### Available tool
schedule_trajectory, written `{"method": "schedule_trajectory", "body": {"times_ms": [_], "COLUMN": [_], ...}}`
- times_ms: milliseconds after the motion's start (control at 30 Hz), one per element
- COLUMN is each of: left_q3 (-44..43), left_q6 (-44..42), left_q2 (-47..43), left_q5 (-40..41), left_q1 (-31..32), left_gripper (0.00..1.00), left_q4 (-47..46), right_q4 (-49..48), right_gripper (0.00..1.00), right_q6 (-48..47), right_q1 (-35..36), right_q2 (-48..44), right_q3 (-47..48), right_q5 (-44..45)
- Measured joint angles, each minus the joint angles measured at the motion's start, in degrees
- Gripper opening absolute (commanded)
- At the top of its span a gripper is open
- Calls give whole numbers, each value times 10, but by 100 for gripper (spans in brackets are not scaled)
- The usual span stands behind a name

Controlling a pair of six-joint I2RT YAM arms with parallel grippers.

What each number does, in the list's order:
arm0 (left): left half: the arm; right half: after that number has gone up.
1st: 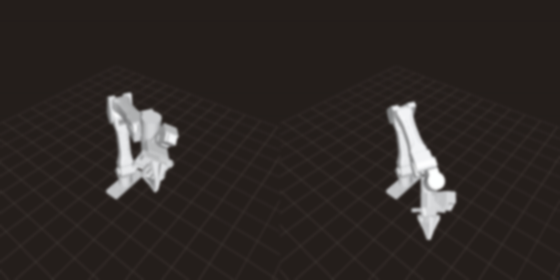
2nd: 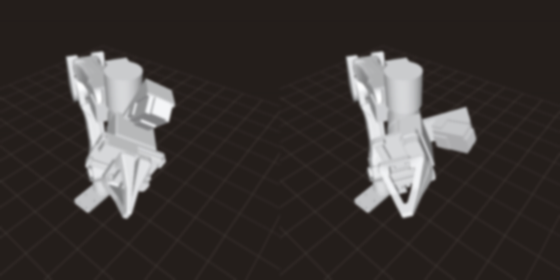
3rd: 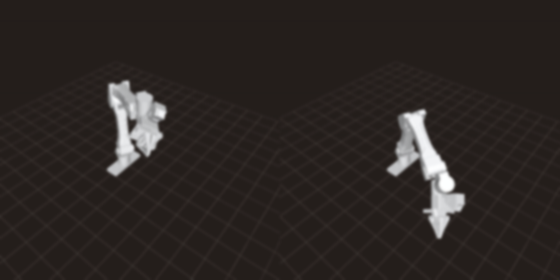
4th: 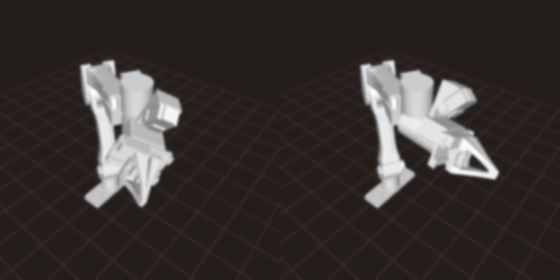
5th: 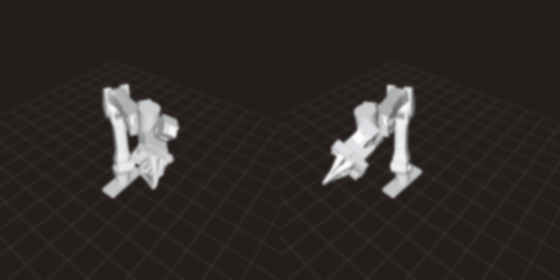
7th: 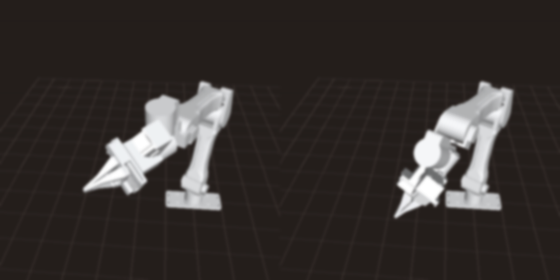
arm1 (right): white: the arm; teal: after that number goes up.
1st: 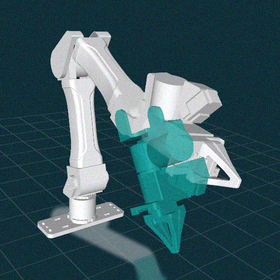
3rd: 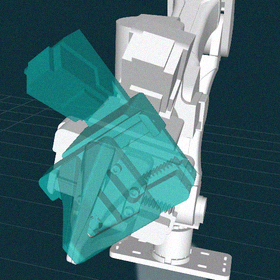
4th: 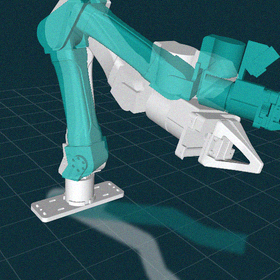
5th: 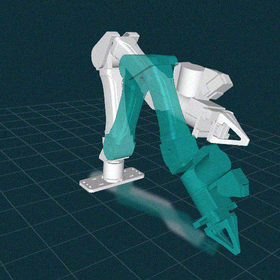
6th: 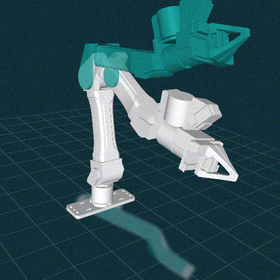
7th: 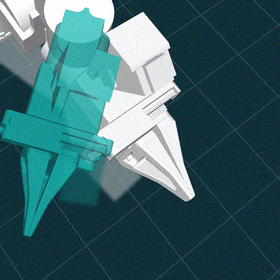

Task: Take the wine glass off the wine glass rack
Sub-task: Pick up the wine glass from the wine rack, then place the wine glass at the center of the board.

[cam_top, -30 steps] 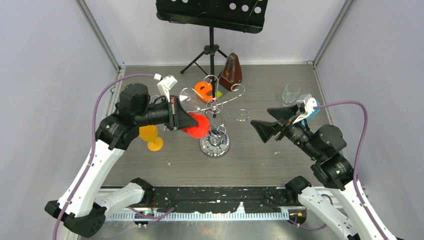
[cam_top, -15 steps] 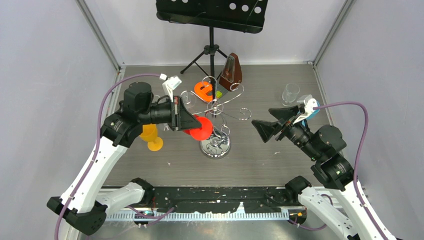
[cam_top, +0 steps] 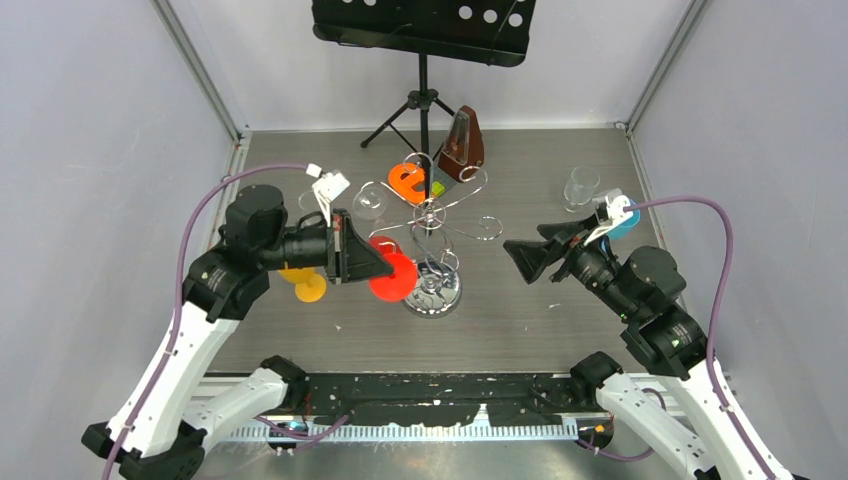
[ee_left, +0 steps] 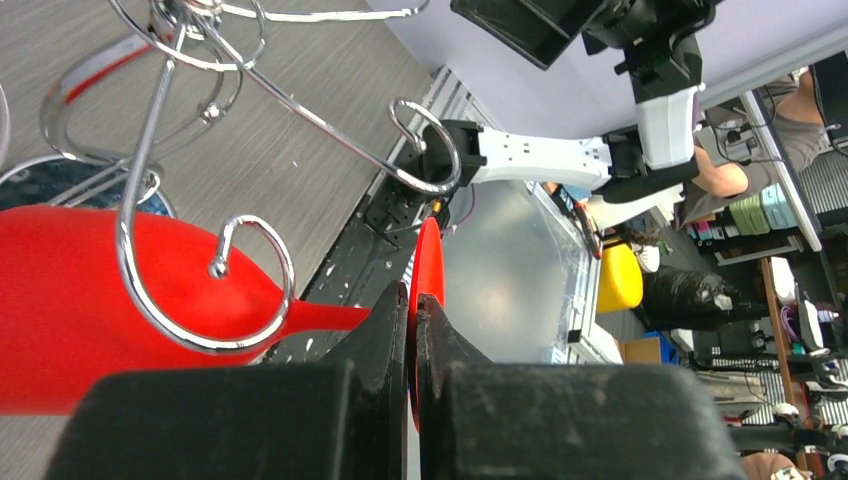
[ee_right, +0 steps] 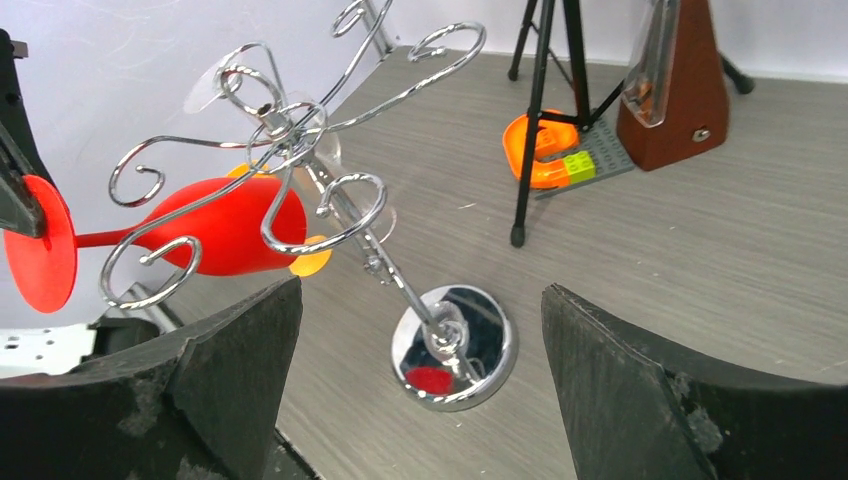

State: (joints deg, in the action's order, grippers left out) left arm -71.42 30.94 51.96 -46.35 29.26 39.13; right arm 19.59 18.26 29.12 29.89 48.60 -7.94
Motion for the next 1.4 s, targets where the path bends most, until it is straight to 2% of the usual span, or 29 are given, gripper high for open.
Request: {"method": "schedule_trajectory", "body": {"times_ms": [167,433,533,767,933,1067,1400], "left_q3": [34,111,148,170,170,170,130], "left_q6": [-2,-7,-19,-57,-73,-80,-90], "left_q2": [-42,-116,-147,-193,-193,-176,-62], "left_q5": [-7,-21,-5,138,266,373,628], "left_q1": [0,3,28,183,301,401,657], "left_gripper": [0,0,0,0,0,0,0], "left_q4": [2,-2,-3,3,11,11,21], "right_q4": [7,-8,5,45,60,69,65], "right_gripper": [95,100,95,94,93,92,90], "right_q6": [17,19,23,51,86,114,182], "right_q1": [0,0,0,7,50,148,398], "right_q2": [-8,-78,-62,-49,-54,-55,-13], "right_q3": [-2,-52,-53,-67,-74,-80,-82], "right_q5": [-33,-94,-116,-147,-148,-96,86]}}
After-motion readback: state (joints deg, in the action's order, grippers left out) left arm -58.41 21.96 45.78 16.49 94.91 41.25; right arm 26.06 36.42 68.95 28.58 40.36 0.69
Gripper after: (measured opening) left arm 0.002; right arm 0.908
